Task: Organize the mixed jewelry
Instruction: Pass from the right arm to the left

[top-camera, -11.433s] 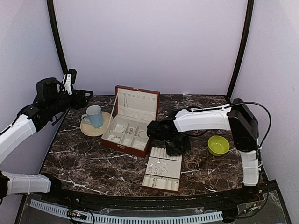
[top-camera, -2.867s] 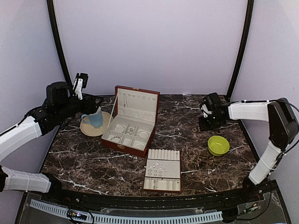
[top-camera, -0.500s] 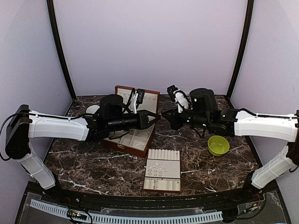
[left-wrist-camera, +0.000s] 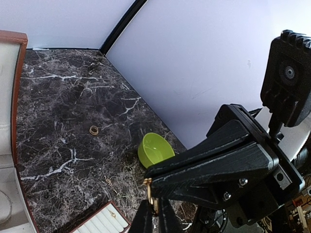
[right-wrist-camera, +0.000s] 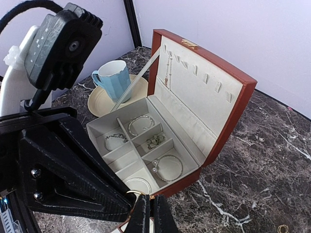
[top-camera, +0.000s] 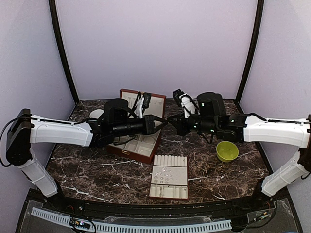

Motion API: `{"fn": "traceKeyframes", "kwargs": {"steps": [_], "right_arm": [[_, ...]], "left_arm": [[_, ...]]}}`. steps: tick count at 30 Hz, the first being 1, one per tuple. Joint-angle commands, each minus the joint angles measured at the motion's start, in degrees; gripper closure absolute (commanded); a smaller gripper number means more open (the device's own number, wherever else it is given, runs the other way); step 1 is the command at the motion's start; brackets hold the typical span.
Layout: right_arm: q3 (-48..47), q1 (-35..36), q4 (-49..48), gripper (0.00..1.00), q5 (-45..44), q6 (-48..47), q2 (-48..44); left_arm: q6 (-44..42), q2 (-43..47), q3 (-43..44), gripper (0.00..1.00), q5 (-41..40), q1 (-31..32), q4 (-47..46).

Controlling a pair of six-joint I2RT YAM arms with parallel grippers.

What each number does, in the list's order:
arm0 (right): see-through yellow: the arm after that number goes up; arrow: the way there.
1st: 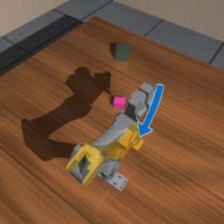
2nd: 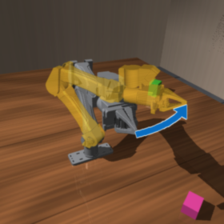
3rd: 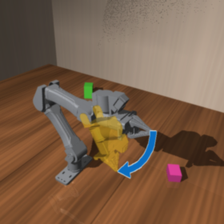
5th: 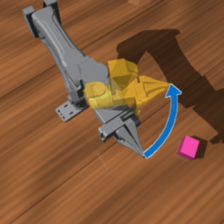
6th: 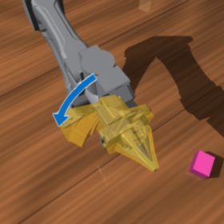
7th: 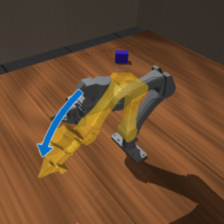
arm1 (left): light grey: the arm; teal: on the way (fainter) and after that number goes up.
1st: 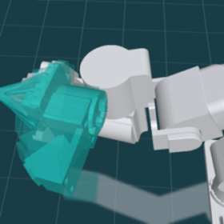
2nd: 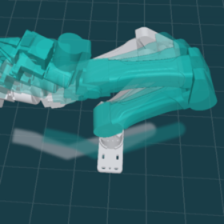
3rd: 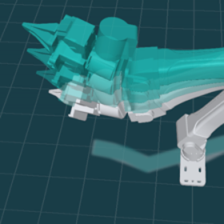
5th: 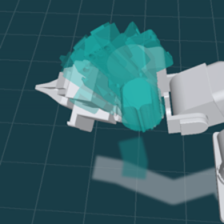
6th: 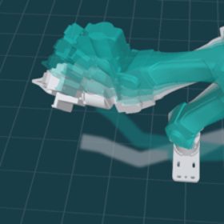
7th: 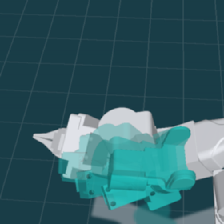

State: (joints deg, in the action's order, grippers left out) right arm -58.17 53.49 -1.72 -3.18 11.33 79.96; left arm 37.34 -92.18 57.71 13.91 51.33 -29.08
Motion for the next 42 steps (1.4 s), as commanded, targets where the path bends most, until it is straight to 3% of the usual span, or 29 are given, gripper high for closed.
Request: {"fn": "traceKeyframes", "kwargs": {"steps": [1, 7, 12, 15, 20, 25, 30, 36, 42], "right_arm": [[0.94, 0.73, -3.56, 1.00, 1.33, -0.57, -2.23], [2.64, 0.73, -5.25, 0.97, 0.26, 1.00, -4.14], [3.89, -0.16, -6.48, 0.67, 1.33, 3.59, -6.54], [5.09, -2.66, -8.75, 0.52, 6.64, 7.02, -8.19], [6.89, -8.49, -14.33, 0.40, 21.74, 14.19, -9.01], [8.82, -12.47, -22.37, 0.41, 37.99, 22.61, -7.43], [7.39, -12.59, -25.02, 0.48, 47.83, 26.65, -3.79], [5.65, -11.02, -24.85, 0.53, 53.06, 27.27, -1.54], [5.37, -10.91, -25.78, 0.62, 53.04, 27.85, -0.91]], "left_arm": [[-0.19, -0.06, 1.03, 0.96, -0.47, 0.00, -1.39], [-0.53, 0.72, 0.49, 1.00, -0.90, -0.03, -1.42], [-1.55, 2.65, -1.05, 1.00, -2.16, -0.07, -1.10], [-2.62, 3.66, -1.67, 1.00, -2.10, -0.21, -0.38], [-5.14, 6.24, -4.15, 1.00, 0.24, -1.04, -2.14], [-6.30, 8.03, -6.86, 1.00, 8.17, -2.63, -7.73], [-6.06, 8.04, -7.53, 1.00, 16.76, -3.40, -13.54], [-6.10, 7.77, -6.84, 1.00, 23.76, -3.40, -15.95], [-6.21, 7.53, -6.84, 1.00, 24.97, -3.38, -16.51]]}}
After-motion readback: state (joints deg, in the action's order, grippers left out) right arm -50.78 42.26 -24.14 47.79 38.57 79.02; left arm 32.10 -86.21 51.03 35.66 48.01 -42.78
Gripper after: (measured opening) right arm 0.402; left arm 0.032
